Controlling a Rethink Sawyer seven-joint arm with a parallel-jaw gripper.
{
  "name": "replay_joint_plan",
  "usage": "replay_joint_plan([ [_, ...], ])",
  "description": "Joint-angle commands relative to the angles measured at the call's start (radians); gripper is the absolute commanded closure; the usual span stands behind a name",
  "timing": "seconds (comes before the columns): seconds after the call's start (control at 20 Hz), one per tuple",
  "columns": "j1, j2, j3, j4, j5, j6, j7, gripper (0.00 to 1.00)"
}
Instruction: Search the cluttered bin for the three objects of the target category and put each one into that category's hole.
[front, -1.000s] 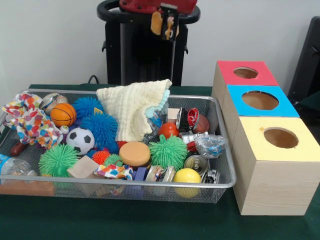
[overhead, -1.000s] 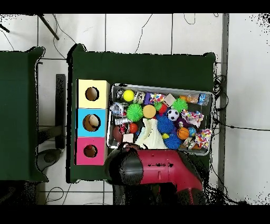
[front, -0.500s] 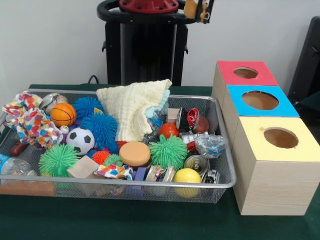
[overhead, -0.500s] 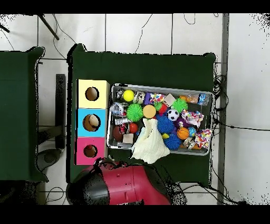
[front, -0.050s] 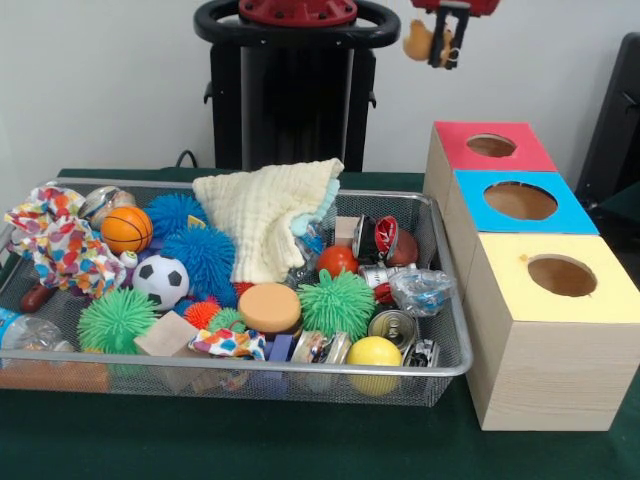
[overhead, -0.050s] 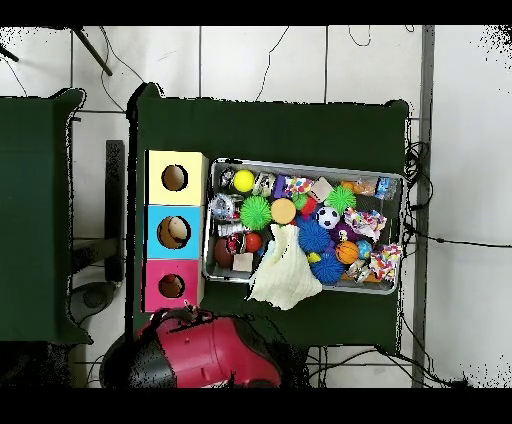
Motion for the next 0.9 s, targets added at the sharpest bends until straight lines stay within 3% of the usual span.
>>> replay_joint_plan([
  [0.05, 0.081, 0.110, -0.051, 0.005, -0.001, -0.100, 0.226, 1.00],
  [0.3, 0.199, 0.160, -0.104, -0.034, 0.052, -0.116, 0.307, 1.00],
  [0.5, 0.248, 0.189, -0.131, -0.059, 0.074, -0.133, 0.328, 1.00],
  [0.9, 0.218, 0.274, -0.144, -0.085, 0.116, -0.246, 0.250, 1.00],
])
